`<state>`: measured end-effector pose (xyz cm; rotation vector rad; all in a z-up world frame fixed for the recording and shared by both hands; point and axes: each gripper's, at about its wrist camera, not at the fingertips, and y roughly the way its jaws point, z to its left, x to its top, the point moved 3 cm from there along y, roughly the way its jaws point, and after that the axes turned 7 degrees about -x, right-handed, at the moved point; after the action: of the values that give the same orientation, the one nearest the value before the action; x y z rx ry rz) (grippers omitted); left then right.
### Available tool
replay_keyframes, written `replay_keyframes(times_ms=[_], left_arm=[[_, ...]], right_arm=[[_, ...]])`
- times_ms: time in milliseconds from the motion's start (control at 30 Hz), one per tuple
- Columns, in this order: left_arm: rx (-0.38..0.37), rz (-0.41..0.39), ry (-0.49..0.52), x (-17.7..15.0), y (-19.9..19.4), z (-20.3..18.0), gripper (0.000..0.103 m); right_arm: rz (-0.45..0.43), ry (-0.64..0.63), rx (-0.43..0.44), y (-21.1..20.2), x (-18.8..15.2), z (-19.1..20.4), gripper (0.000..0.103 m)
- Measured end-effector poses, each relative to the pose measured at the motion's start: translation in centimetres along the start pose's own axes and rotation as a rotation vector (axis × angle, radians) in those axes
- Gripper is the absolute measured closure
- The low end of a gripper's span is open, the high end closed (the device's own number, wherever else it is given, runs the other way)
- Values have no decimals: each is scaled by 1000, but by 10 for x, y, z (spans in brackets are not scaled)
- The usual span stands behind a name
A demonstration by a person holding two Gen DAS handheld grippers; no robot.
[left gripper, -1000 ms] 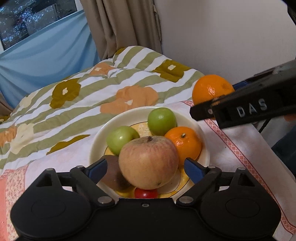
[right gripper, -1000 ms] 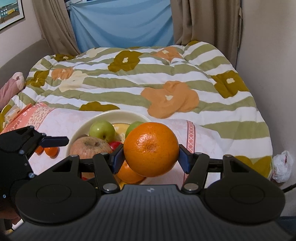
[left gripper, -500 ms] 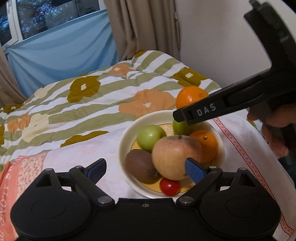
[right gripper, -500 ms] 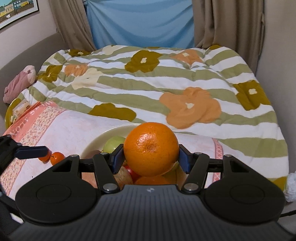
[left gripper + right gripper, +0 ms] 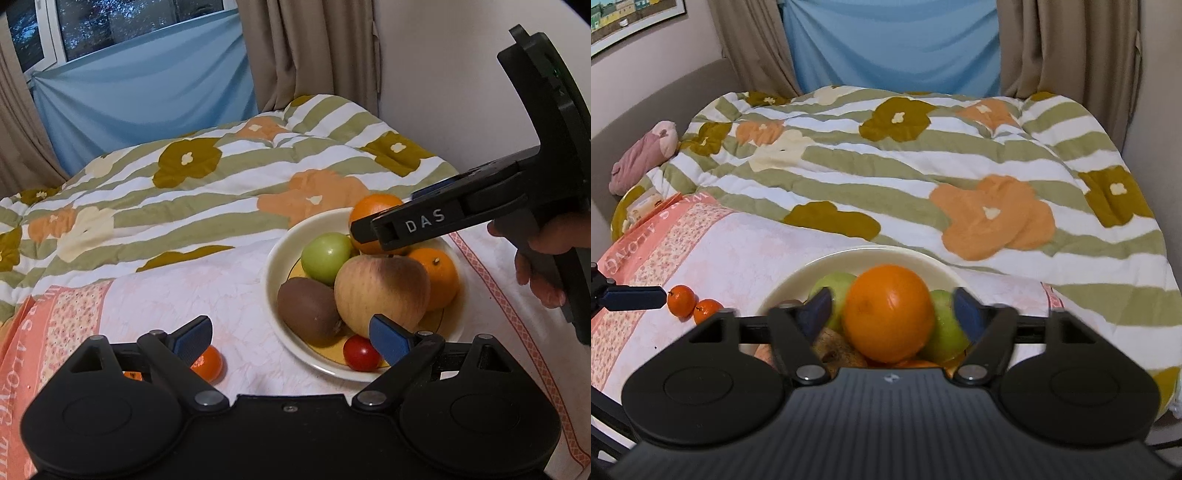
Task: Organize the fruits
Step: 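Lower the apple and orange into the bowl and open both grippers, then withdraw both grippers and move each toward a small mandarin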
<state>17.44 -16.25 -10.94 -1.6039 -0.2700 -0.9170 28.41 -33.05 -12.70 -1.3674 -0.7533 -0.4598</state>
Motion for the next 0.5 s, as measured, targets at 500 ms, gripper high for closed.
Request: replay_keyframes(times_ms=[500], left_arm=[[25,-12,-32,-1,-15,8,8]], right_arm=[[-49,-10,-28,-24,5,4,1]])
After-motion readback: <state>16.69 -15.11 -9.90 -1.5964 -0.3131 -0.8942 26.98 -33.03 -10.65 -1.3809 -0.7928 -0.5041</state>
